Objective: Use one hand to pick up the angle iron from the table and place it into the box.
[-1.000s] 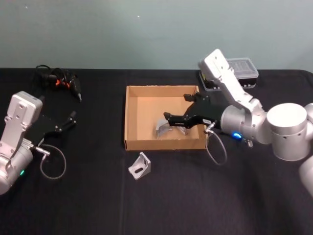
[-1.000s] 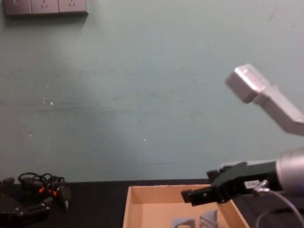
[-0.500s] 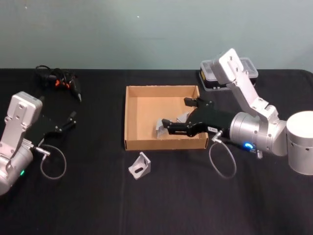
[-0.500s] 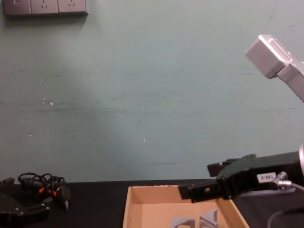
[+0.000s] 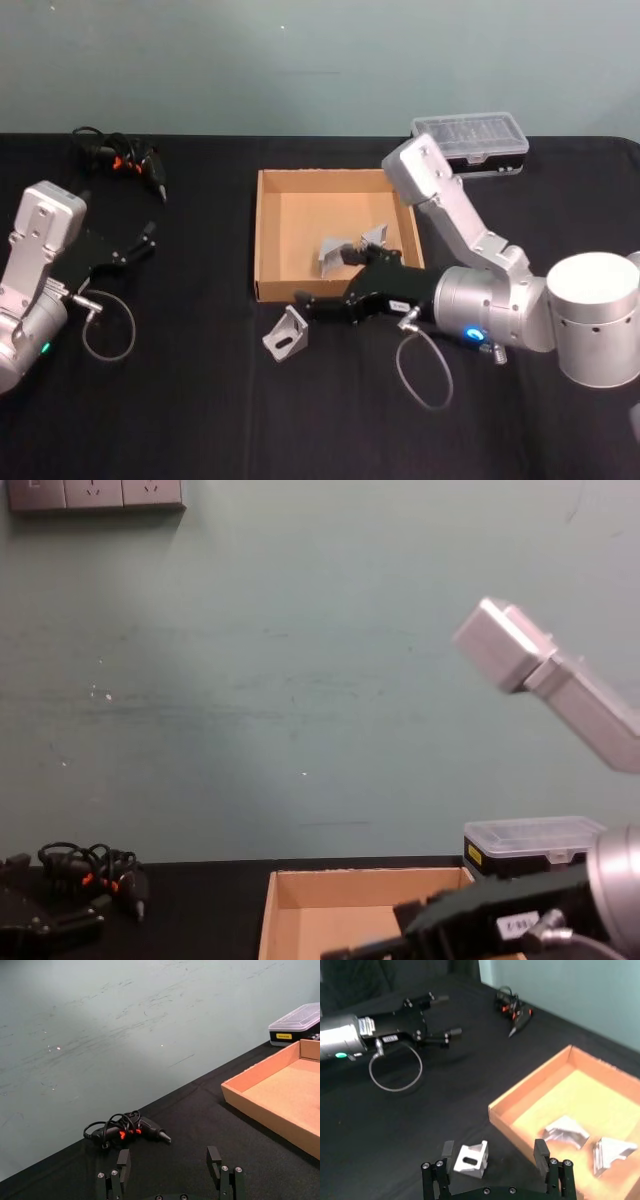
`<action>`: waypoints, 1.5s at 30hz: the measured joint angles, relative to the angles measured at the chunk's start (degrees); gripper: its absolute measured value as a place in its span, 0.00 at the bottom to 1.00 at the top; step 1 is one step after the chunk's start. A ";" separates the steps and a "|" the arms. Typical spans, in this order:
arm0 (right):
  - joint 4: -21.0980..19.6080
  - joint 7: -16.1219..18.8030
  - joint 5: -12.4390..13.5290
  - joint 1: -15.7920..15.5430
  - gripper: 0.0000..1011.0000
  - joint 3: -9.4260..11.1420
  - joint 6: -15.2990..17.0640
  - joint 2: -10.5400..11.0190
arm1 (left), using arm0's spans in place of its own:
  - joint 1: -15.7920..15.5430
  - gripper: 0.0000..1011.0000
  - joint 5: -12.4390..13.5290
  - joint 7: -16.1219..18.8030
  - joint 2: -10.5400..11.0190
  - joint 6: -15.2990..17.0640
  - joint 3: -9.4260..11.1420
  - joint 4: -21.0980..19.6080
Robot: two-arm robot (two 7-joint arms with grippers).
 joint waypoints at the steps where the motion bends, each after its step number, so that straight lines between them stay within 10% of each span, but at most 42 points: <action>1: 0.15 -0.20 0.07 0.12 0.99 -0.19 0.60 -0.14 | 0.00 0.99 0.00 0.00 0.00 0.00 0.00 0.00; 12: 3.57 -1.88 0.64 2.16 0.99 -2.36 4.93 -2.42 | 0.00 0.99 0.00 0.00 0.00 0.00 0.00 0.00; 45: 11.03 -1.57 -0.20 4.61 0.99 -5.33 4.28 -6.38 | 0.00 0.99 0.00 0.00 0.00 0.00 0.00 0.00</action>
